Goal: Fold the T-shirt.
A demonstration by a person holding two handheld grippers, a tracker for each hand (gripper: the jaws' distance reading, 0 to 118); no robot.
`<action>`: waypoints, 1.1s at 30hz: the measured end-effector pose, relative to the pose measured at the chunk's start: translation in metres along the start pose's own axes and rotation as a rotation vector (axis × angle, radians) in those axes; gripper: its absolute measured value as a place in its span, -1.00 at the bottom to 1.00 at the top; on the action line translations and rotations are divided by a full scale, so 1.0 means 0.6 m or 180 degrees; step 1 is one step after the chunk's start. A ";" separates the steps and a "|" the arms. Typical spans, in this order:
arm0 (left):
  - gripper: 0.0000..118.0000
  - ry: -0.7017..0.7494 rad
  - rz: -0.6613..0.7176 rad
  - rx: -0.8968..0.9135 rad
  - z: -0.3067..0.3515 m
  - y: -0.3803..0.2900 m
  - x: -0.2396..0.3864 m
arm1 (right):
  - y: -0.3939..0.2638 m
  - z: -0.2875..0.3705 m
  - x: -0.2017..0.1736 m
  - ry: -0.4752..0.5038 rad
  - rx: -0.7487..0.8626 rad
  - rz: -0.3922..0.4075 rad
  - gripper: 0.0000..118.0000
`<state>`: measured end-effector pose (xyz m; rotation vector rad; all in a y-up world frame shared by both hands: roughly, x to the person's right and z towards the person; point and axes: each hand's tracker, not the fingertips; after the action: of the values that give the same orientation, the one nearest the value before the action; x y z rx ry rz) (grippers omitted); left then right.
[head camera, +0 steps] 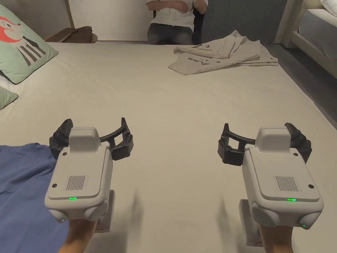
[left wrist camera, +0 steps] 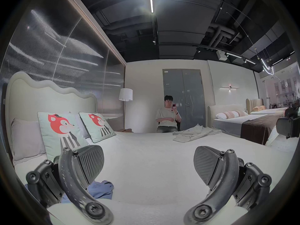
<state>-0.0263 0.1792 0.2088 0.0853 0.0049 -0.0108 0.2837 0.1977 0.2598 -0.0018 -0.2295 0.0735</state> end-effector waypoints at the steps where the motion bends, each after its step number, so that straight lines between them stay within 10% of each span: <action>1: 0.87 -0.0022 0.0007 0.0000 0.000 0.001 0.000 | 0.000 0.001 0.000 -0.0004 0.0000 0.0005 0.99; 7: 0.57 -0.0044 0.0016 -0.0007 0.003 0.006 0.005 | 0.003 0.003 -0.004 -0.0012 -0.0008 0.0068 0.78; 10: -1.00 -0.0075 -0.0048 0.0015 0.008 0.008 0.014 | 0.005 0.007 -0.004 0.0053 -0.0012 0.0046 -0.77; 13: -1.00 -0.0041 -0.0147 -0.0002 0.004 0.010 0.021 | 0.006 0.002 -0.007 -0.0011 -0.0047 0.0091 -1.00; 33: -1.00 0.0129 -0.0070 0.0021 0.024 0.023 -0.035 | 0.019 -0.011 -0.059 0.0368 -0.0018 -0.0028 -1.00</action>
<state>-0.0474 0.1921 0.2247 0.0921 0.0462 -0.0311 0.2499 0.2064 0.2454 -0.0108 -0.1142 0.0638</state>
